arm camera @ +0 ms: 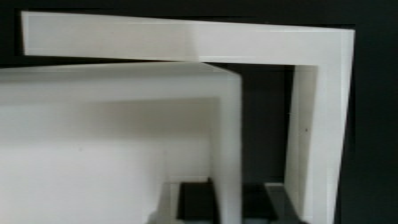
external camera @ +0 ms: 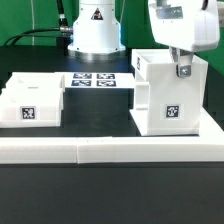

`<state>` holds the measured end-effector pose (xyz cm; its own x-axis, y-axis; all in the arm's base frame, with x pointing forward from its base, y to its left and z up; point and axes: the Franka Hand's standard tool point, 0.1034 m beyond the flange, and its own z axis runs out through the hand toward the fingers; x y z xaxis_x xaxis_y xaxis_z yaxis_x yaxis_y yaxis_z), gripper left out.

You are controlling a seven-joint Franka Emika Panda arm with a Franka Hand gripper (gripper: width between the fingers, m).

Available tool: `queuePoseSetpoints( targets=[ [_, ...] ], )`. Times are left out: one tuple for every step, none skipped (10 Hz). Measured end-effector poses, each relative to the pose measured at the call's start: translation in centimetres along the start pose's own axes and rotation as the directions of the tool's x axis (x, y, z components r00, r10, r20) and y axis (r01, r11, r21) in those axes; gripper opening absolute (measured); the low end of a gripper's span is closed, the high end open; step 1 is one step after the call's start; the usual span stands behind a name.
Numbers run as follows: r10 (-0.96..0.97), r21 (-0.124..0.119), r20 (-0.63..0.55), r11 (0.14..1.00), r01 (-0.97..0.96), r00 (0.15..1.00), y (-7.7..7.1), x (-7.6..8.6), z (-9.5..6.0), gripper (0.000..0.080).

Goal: Assemble drawer

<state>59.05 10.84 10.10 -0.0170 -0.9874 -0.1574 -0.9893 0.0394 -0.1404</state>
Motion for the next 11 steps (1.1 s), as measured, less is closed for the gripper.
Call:
queuePoseSetpoints(
  targets=[
    [-0.017, -0.002, 0.002, 1.0, 0.017, 1.0, -0.1, 0.1, 0.1, 0.0041],
    [0.003, 0.003, 0.008, 1.0, -0.003, 1.0, -0.8, 0.3, 0.3, 0.0042],
    [0.001, 0.007, 0.009, 1.0, -0.001, 1.0, -1.4, 0.4, 0.4, 0.0042],
    [-0.001, 0.0, 0.011, 1.0, 0.001, 1.0, -2.3, 0.7, 0.4, 0.0042],
    [0.007, -0.002, 0.009, 1.0, -0.007, 1.0, -3.5, 1.2, 0.5, 0.0042],
    [0.01, 0.005, 0.009, 1.0, -0.01, 1.0, -4.3, 1.3, 0.5, 0.0042],
    [0.012, 0.002, 0.011, 1.0, -0.012, 1.0, -5.0, 1.3, 0.7, 0.0042],
    [0.01, 0.005, 0.016, 1.0, -0.01, 1.0, -6.1, 1.0, 0.9, 0.0042],
    [0.007, -0.004, 0.019, 1.0, -0.007, 1.0, -6.3, 0.7, 1.0, 0.0042],
    [0.0, -0.007, 0.021, 1.0, 0.0, 1.0, -6.3, 0.3, 1.0, 0.0042],
    [-0.011, -0.007, 0.02, 1.0, 0.012, 1.0, -6.3, 0.0, 1.1, 0.0042]
  ],
)
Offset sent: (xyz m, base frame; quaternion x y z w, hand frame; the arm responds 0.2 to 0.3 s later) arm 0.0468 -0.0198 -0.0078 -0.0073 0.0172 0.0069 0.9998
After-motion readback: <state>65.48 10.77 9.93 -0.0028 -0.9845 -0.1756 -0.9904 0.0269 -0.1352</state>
